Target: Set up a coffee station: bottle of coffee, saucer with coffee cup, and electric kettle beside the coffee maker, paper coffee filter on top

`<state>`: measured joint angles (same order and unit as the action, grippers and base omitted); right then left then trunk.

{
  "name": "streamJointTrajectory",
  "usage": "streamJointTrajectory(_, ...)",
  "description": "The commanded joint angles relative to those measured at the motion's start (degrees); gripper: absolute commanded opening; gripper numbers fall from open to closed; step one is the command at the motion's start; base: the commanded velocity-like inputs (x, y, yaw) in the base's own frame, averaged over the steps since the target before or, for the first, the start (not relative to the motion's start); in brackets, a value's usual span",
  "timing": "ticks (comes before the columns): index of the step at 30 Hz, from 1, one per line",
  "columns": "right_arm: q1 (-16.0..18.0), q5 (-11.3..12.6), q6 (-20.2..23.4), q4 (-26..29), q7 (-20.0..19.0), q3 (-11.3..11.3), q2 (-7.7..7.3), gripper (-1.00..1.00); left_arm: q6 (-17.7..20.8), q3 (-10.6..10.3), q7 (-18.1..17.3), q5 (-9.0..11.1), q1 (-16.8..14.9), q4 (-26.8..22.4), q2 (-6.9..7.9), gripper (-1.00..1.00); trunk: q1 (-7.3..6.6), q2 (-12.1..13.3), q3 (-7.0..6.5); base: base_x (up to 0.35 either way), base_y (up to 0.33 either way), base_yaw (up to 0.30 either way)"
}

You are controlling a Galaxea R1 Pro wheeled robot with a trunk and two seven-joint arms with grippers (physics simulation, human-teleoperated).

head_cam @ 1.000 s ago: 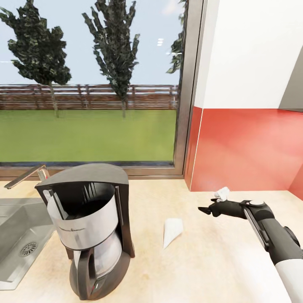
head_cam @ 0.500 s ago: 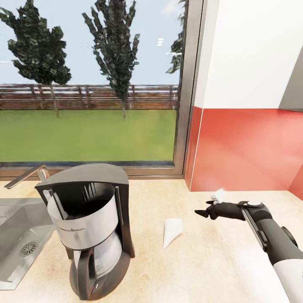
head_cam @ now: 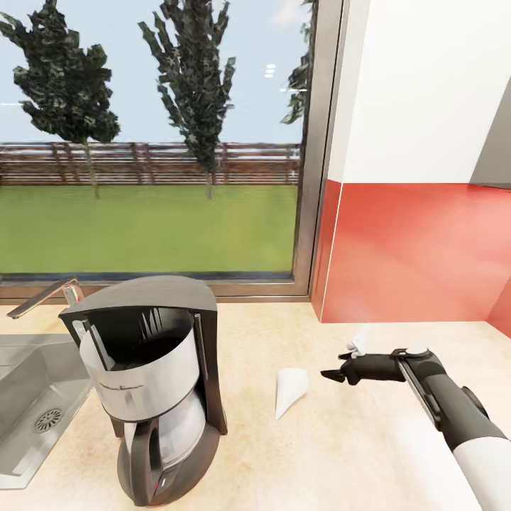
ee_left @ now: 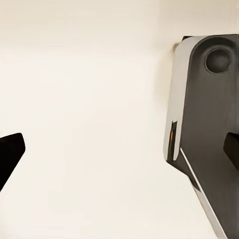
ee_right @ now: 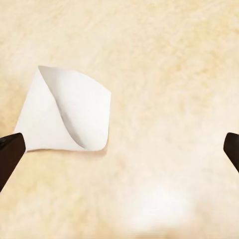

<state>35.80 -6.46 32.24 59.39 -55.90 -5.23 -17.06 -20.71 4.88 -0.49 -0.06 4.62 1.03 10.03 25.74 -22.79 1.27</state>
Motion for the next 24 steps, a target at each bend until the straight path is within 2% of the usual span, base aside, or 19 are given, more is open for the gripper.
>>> streamJointTrajectory(1, 0.1, -0.4, 0.2, -0.3, -0.3, -0.1, 0.1, 1.0, -0.3, 0.4, -0.1, 0.0, 0.0, 0.1, 0.0, 1.0, 0.04, -0.1, 0.12, 0.0, 0.0, 0.0)
streamJointTrajectory(4, 0.1, -0.4, 0.1, -1.2, -0.3, -0.6, 0.31, 1.0, -0.3, 0.4, 0.0, 0.0, 0.0, 0.1, -0.06, 1.0, 0.04, -0.1, 0.12, 0.0, 0.0, 0.0)
streamJointTrajectory(8, 0.1, -0.4, 0.1, -1.9, -0.3, -2.9, 0.42, 1.0, -0.3, 0.4, -0.1, 0.0, 0.0, 0.1, -0.1, 1.0, 0.04, -0.1, 0.12, 0.0, 0.0, 0.0)
streamJointTrajectory(12, 0.1, -0.3, 0.0, -2.0, -0.3, -4.0, 0.44, 1.0, -0.3, 0.4, -0.1, 0.0, 0.0, 0.1, -0.1, 1.0, 0.04, -0.1, 0.12, 0.01, 0.0, 0.0)
streamJointTrajectory(19, 0.1, -0.2, 0.0, -2.0, -0.4, -4.3, 0.44, 1.0, -0.3, 0.4, -0.1, 0.0, 0.0, 0.1, -0.1, 1.0, 0.04, -0.1, 0.12, 0.002, 0.0, 0.0)
streamJointTrajectory(24, -0.6, 0.2, 0.8, -0.8, -1.9, -4.4, 2.08, 1.0, 0.1, 0.1, 0.1, 0.0, 0.1, 0.3, -0.12, 1.0, 0.04, -0.1, 0.12, 0.0, 0.0, 0.0)
